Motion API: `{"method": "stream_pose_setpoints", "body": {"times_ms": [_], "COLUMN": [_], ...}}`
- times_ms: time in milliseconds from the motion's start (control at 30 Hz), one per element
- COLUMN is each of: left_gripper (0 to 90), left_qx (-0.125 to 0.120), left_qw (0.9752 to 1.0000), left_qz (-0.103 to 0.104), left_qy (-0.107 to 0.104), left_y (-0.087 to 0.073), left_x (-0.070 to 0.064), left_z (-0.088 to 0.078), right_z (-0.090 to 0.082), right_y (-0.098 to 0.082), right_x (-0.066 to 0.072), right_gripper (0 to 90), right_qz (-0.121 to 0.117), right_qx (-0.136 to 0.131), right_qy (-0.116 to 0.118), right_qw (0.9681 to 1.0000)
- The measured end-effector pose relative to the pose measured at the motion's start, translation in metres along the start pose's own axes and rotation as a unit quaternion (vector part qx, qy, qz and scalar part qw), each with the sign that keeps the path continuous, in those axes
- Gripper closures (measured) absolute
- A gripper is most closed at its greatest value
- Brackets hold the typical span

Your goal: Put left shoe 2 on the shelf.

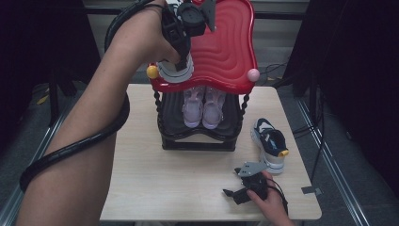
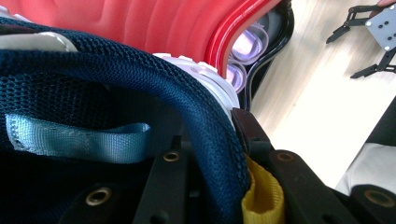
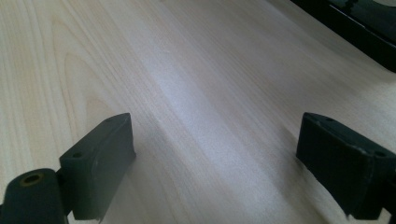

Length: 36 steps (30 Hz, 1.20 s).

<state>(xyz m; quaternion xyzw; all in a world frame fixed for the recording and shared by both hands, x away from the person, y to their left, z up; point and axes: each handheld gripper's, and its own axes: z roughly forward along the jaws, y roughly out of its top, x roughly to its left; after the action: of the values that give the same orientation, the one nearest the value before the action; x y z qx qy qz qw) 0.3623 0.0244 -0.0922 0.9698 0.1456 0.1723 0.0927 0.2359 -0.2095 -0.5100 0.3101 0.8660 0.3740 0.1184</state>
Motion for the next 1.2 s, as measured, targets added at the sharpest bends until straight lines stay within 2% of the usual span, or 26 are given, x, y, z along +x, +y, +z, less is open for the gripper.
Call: {"method": "stream_pose_setpoints", "body": {"times_ms": [367,600,933,1200], "left_gripper": [75.9,75.7,75.1,74.9], "left_qx": [0.004,0.008,0.009,0.011], "left_qw": [0.9998,0.9995,0.9989,0.9984], "left_qz": [0.021,0.030,0.045,0.056], "left_qy": [0.003,0.007,0.001,0.009], "left_y": [0.017,0.023,0.033,0.038], "left_x": [0.007,0.012,0.016,0.019], "left_z": [0.011,0.018,0.027,0.031], "right_z": [0.000,0.000,0.000,0.000], "right_y": [0.000,0.000,0.000,0.000], "right_x": [0.000,0.000,0.000,0.000], "right_gripper": [10.7,10.7,10.7,10.7], "right_qz": [0.001,0.002,0.002,0.002], "right_qx": [0.000,0.001,0.001,0.000], "right_qy": [0.000,0.000,0.000,0.000], "right_qw": [1.0000,1.0000,1.0000,1.0000]}}
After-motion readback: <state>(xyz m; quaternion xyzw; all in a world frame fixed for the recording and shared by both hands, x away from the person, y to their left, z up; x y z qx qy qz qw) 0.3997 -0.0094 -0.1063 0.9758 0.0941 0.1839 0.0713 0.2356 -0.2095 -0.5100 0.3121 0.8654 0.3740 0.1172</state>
